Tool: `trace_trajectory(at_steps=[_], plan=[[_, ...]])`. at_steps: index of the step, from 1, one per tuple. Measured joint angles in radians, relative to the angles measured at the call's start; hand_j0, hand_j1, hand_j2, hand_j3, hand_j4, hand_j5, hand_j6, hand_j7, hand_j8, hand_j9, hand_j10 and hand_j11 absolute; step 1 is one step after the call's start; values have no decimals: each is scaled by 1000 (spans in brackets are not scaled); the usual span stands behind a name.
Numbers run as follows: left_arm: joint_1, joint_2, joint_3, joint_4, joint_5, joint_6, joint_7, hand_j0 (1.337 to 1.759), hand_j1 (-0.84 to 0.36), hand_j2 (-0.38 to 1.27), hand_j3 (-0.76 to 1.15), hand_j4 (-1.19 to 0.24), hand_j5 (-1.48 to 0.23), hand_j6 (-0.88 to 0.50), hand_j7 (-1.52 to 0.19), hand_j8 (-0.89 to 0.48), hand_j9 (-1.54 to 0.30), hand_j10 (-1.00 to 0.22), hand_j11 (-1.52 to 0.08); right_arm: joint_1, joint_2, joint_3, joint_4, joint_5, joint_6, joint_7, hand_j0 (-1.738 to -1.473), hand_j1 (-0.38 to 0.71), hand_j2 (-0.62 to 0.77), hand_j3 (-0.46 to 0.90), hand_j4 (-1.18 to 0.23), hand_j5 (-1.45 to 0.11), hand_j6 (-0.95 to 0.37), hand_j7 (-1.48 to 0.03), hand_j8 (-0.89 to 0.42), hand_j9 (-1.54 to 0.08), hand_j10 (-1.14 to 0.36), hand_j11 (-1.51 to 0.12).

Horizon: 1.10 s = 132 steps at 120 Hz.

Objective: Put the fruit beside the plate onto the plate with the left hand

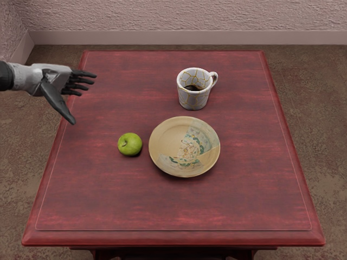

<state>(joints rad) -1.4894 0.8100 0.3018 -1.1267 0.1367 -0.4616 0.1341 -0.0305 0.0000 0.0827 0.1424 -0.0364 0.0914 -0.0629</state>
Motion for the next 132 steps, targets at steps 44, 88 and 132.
trace_trajectory(at_steps=[44, 88, 132], plan=[[7, 121, 5, -201, 43, 163, 6, 1658, 324, 5, 0, -24, -29, -24, -29, -24, -28, -23, -28, -5, 0, 0, -3, 1, -1, 0, -1658, -349, 0, 0, 0, 0, 0, 0, 0, 0, 0, 0], [8, -61, 105, -283, 56, 557, -21, 1658, 305, 8, 0, -39, -49, -39, -49, -39, -49, -39, -49, -6, 0, 0, -3, 1, -1, 0, -1658, -349, 0, 0, 0, 0, 0, 0, 0, 0, 0, 0], [-101, -288, 277, -355, -46, 810, -47, 1658, 300, 9, 0, -41, -53, -42, -53, -42, -53, -42, -53, -6, 0, 0, -3, 1, -1, 0, -1658, -349, 0, 0, 0, 0, 0, 0, 0, 0, 0, 0]])
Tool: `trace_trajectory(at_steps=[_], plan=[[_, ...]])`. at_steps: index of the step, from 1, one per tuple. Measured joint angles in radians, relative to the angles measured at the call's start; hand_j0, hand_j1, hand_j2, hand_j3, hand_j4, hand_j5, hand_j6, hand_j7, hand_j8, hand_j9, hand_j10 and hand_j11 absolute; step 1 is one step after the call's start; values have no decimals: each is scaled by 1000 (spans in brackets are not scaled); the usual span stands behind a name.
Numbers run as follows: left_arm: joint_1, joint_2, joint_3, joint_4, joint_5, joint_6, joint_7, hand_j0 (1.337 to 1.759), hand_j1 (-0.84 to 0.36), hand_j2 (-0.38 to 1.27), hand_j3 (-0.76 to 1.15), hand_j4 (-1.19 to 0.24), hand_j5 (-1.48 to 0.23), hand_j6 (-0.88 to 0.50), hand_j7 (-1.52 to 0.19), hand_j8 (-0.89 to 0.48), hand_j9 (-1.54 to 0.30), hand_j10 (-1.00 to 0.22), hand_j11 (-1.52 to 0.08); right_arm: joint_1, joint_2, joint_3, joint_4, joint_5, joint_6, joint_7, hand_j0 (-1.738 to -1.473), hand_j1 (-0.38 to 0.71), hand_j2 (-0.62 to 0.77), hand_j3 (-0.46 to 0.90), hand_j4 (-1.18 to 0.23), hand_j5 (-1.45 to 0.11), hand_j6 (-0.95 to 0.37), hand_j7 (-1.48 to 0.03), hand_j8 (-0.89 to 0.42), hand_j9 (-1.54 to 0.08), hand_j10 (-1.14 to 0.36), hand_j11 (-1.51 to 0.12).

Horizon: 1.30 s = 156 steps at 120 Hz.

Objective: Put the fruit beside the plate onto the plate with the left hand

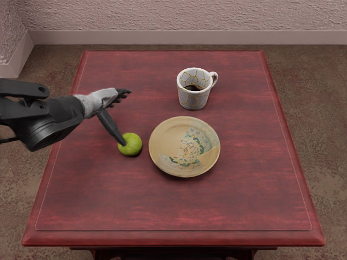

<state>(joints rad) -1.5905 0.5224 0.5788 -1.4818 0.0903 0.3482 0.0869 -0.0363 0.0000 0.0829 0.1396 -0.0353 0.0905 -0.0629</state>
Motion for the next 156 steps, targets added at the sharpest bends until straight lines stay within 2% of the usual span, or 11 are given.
trace_trajectory(at_steps=[9, 23, 40, 58, 111, 135, 156], plan=[[-24, -42, 37, -25, -49, 77, -1, 1658, 288, 11, 0, -52, -67, -52, -67, -52, -67, -52, -67, 0, 0, 0, 0, 0, 0, 0, -1658, -349, 0, 0, 0, 0, 0, 0, 0, 0, 0, 0], [-28, -54, 69, -65, -89, 162, -2, 1658, 275, 13, 0, -62, -80, -62, -80, -62, -80, -62, -80, 0, 0, 0, 0, 0, 0, 0, -1658, -349, 0, 0, 0, 0, 0, 0, 0, 0, 0, 0], [-29, -98, 82, -108, -108, 199, -2, 1658, 267, 14, 0, -68, -89, -68, -89, -68, -89, -68, -89, 0, 0, 0, 0, 0, 0, 0, -1658, -349, 0, 0, 0, 0, 0, 0, 0, 0, 0, 0], [-37, -133, 101, -124, -136, 228, -3, 1658, 252, 17, 0, -81, -106, -82, -106, -82, -106, -81, -106, 0, 0, 0, 0, 0, 0, 0, -1658, -349, 0, 0, 0, 0, 0, 0, 0, 0, 0, 0], [-62, -160, 162, -125, -161, 259, 1, 1658, -72, 71, 0, -351, -457, -351, -457, -351, -457, -351, -457, 0, 0, 0, 0, 0, 0, 0, -1658, -349, 0, 0, 0, 0, 0, 0, 0, 0, 0, 0], [-75, -194, 179, -124, -176, 262, 6, 1658, -172, 88, 0, -434, -565, -434, -566, -434, -566, -434, -566, 0, 0, 0, 0, 0, 0, 0, -1658, -349, 0, 0, 0, 0, 0, 0, 0, 0, 0, 0], [-75, -206, 194, -122, -183, 262, 6, 1657, -223, 214, 0, -501, -665, -504, -668, -476, -670, -499, -671, 0, 0, 0, 0, 0, 0, 0, -1658, -349, 0, 0, 0, 0, 0, 0, 0, 0, 0, 0]])
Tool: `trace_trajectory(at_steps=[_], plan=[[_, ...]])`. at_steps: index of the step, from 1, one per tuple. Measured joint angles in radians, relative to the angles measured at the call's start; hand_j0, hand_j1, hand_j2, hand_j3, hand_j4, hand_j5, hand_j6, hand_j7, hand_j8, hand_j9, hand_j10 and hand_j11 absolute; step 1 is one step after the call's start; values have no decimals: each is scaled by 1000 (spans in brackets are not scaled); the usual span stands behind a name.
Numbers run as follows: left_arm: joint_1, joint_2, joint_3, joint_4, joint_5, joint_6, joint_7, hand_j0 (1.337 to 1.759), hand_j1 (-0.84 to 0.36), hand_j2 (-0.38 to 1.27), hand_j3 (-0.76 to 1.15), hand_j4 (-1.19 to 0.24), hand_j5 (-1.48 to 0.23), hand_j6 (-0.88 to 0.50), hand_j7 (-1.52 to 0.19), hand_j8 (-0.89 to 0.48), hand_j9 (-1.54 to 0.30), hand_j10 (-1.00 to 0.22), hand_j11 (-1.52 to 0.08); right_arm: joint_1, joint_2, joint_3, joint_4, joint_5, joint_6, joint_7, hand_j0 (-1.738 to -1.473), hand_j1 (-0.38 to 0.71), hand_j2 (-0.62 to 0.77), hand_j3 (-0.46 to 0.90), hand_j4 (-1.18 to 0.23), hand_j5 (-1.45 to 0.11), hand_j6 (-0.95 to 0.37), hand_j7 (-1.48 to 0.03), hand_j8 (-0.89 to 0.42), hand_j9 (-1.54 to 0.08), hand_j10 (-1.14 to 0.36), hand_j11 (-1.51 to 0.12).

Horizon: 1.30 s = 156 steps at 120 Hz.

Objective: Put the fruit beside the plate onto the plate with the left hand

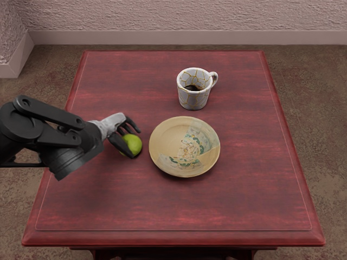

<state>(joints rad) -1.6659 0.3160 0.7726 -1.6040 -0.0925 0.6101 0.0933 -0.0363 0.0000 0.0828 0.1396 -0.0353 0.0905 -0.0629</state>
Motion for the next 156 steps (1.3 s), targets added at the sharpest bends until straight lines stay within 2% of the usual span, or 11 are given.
trace_trajectory(at_steps=[15, 38, 105, 156], plan=[[0, 0, 9, 1, 2, 0, 0, 1657, -230, 317, 0, -552, -720, -513, -733, -512, -739, -544, -741, 0, 0, 0, 0, 0, 0, 0, -1658, -349, 0, 0, 0, 0, 0, 0, 0, 0, 0, 0], [-5, 4, 16, 1, -2, 0, 1, 1655, -251, 339, 0, -610, -825, -432, -842, -448, -842, -608, -845, 0, 0, 0, 0, 0, 0, 0, -1658, -349, 0, 0, 0, 0, 0, 0, 0, 0, 0, 0], [-112, 21, 28, 2, -4, -8, 2, 1658, -290, 421, 0, -606, -813, -436, -809, -487, -808, -614, -809, 0, 0, 0, 0, 0, 0, 0, -1658, -349, 0, 0, 0, 0, 0, 0, 0, 0, 0, 0], [-153, -38, -17, 7, -3, -15, 2, 1658, -287, 458, 0, -608, -812, -463, -808, -511, -804, -613, -804, 0, 0, 0, 0, 0, 0, 0, -1658, -349, 0, 0, 0, 0, 0, 0, 0, 0, 0, 0]])
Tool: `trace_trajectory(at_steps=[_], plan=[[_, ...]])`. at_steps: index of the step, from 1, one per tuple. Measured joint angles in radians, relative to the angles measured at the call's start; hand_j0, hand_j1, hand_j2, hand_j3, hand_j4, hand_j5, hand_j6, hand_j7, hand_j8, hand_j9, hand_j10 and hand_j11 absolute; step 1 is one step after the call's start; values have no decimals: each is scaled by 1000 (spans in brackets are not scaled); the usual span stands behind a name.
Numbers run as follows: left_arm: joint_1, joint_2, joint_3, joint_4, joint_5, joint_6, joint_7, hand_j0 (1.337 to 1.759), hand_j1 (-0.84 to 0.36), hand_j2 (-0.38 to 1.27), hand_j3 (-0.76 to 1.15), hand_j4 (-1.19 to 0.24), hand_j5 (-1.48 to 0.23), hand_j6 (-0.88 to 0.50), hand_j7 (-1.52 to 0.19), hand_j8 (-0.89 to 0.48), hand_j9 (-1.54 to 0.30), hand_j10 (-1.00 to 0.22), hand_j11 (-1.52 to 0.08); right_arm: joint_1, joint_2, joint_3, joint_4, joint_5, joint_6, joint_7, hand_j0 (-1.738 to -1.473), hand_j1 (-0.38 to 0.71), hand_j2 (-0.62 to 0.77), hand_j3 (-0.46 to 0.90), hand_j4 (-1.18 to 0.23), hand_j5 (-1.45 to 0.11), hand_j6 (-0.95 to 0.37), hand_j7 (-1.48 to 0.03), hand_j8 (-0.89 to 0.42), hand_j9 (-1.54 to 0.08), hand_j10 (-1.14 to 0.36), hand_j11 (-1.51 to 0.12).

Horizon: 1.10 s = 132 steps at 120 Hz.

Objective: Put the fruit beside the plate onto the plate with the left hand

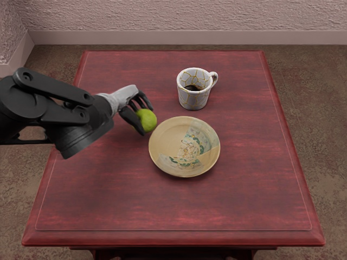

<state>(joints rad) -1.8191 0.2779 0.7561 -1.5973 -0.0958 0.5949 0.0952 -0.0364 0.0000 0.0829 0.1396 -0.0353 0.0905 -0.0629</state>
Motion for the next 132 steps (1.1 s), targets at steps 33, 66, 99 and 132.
trace_trajectory(at_steps=[33, 66, 99, 132], plan=[[-8, -61, -49, 6, 0, -4, 0, 1658, -290, 448, 0, -605, -810, -460, -800, -506, -800, -610, -800, 0, 0, 0, 0, 0, 0, 0, -1658, -349, 0, 0, 0, 0, 0, 0, 0, 0, 0, 0], [5, -119, -69, 9, -1, -8, 0, 1658, -280, 437, 0, -596, -800, -460, -792, -520, -789, -602, -790, 0, 0, 0, 0, 0, 0, 0, -1658, -349, 0, 0, 0, 0, 0, 0, 0, 0, 0, 0], [43, -141, -70, 34, -12, -20, -3, 1658, -274, 362, 0, -573, -765, -478, -760, -516, -755, -578, -755, 0, 0, 0, 0, 0, 0, 0, -1658, -349, 0, 0, 0, 0, 0, 0, 0, 0, 0, 0], [22, -115, -84, 45, -13, -83, -11, 1658, 125, 105, 0, -201, -267, -177, -265, -186, -264, -203, -264, 0, 0, 0, 0, 0, 0, 0, -1658, -349, 0, 0, 0, 0, 0, 0, 0, 0, 0, 0]])
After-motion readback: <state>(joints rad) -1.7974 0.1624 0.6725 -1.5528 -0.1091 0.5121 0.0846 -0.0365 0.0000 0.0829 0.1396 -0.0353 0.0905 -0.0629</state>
